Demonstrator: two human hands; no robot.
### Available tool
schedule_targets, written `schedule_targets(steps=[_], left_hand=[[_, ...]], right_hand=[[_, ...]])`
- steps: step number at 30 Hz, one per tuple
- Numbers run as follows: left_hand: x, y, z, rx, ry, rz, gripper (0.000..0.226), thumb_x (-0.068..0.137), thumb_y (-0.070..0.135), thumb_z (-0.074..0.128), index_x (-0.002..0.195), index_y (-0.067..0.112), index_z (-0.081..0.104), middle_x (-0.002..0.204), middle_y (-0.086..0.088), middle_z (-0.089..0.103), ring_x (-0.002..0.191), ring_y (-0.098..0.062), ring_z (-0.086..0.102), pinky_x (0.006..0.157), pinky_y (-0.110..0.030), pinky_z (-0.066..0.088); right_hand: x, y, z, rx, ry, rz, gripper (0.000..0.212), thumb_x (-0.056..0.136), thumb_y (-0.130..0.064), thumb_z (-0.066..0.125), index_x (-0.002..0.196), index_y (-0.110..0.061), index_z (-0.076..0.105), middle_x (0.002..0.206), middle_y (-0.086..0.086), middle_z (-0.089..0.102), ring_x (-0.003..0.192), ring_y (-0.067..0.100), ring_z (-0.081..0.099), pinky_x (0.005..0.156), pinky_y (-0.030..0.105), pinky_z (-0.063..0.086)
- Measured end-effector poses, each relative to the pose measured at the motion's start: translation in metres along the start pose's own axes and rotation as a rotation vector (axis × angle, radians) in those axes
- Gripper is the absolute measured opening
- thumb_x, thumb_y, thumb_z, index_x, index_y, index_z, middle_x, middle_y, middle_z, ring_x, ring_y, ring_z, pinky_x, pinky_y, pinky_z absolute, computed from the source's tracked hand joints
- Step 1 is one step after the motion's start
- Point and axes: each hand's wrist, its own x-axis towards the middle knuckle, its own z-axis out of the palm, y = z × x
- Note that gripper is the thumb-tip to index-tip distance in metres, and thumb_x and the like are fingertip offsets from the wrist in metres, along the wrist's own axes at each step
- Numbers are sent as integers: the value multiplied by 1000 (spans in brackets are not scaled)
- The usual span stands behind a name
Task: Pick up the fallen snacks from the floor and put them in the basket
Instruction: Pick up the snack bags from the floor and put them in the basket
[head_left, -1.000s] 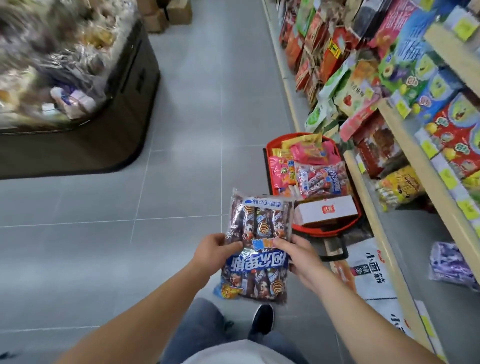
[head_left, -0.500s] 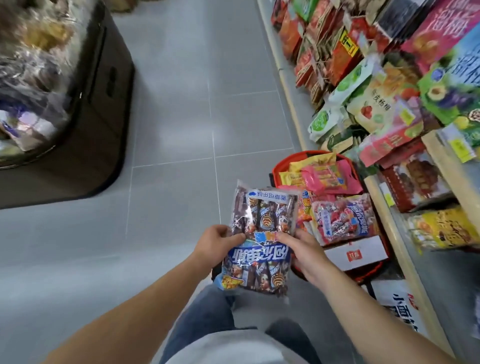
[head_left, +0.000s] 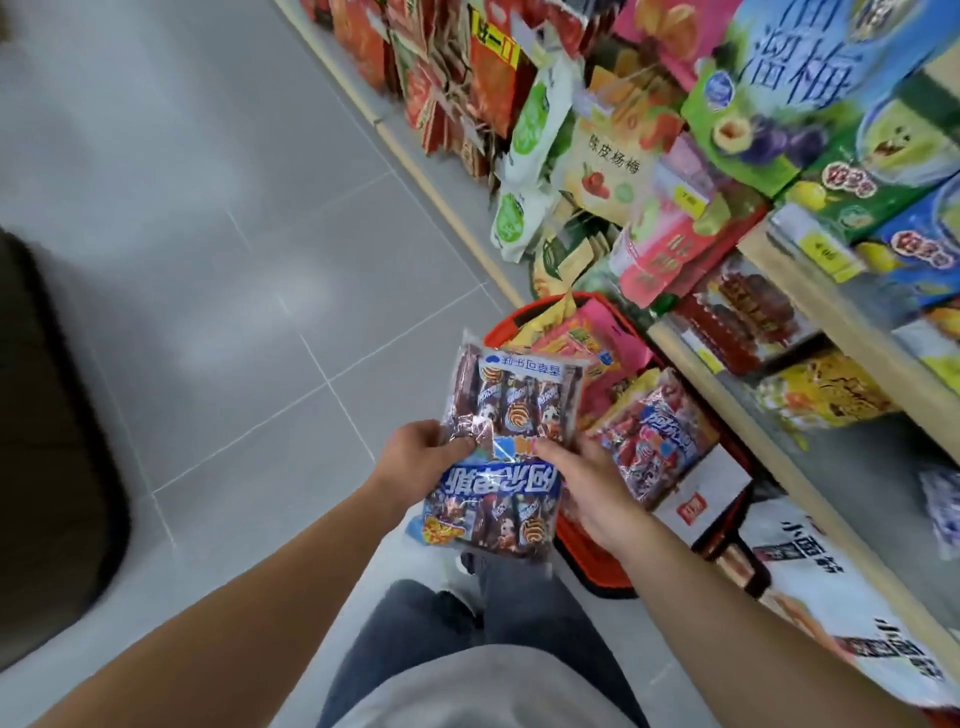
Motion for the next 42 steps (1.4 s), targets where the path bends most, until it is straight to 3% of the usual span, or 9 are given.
schedule_targets(steps=[4,7,11,14,18,22,24,31,42], left_hand=[[54,47,21,181,-67,80,20,86,34,69,101,24,61,95,-1,74,84,-22,72,82,-45,59],[82,75,39,303,-128,176,47,83,29,74,126,27,55,105,1,69,83,-23,70,65,-31,60],[128,100,66,459,-246,243,82,80,21,77,149,33,33,120,5,57,74,-7,61,54,-18,48],[168,107,87,576,-325,293,92,80,18,75,153,35,22,130,-4,59,84,-15,63,64,-27,55],[222,107,120,681,-396,432,101,82,16,73,155,38,7,138,-6,57,88,-12,61,50,-11,43],[264,99,148,846,-528,519,109,80,22,76,154,42,-1,162,-6,22,124,-29,54,83,-36,58],[276,91,155,996,-594,564,105,81,32,75,155,39,0,165,-2,1,140,-36,37,101,-49,50],[299,78,159,1270,-575,727,100,81,55,68,154,42,0,165,0,-2,151,-31,-4,115,-63,20],[259,124,139,1224,-640,751,86,84,43,71,153,22,25,157,-7,32,141,-32,34,115,-50,32]], right_hand=[[37,-15,-18,4,177,11,24,88,-35,71,105,-19,68,97,1,76,90,21,73,91,44,57],[57,-21,-31,24,286,48,47,70,-55,73,103,-22,65,105,0,74,97,22,70,98,50,53],[89,-22,-46,18,391,90,91,81,-61,72,151,-23,28,150,-3,42,135,23,44,115,48,34],[120,-15,-53,-17,464,26,99,82,-48,77,156,-29,14,158,0,34,140,25,41,116,46,34],[163,4,-55,-133,567,-14,108,74,-31,85,155,-31,12,157,3,33,140,22,40,115,44,36],[190,17,-61,-603,598,-26,100,79,-42,80,157,-25,19,163,2,14,149,27,19,120,44,20],[199,26,-63,-903,621,26,94,80,-56,71,155,-27,23,163,0,17,150,30,13,121,52,11],[218,50,-61,-1107,652,180,89,84,-62,62,155,-27,21,161,0,26,152,32,6,121,58,5],[160,28,-48,-883,671,193,84,85,-55,66,153,-26,27,160,3,28,151,33,16,123,52,16]])
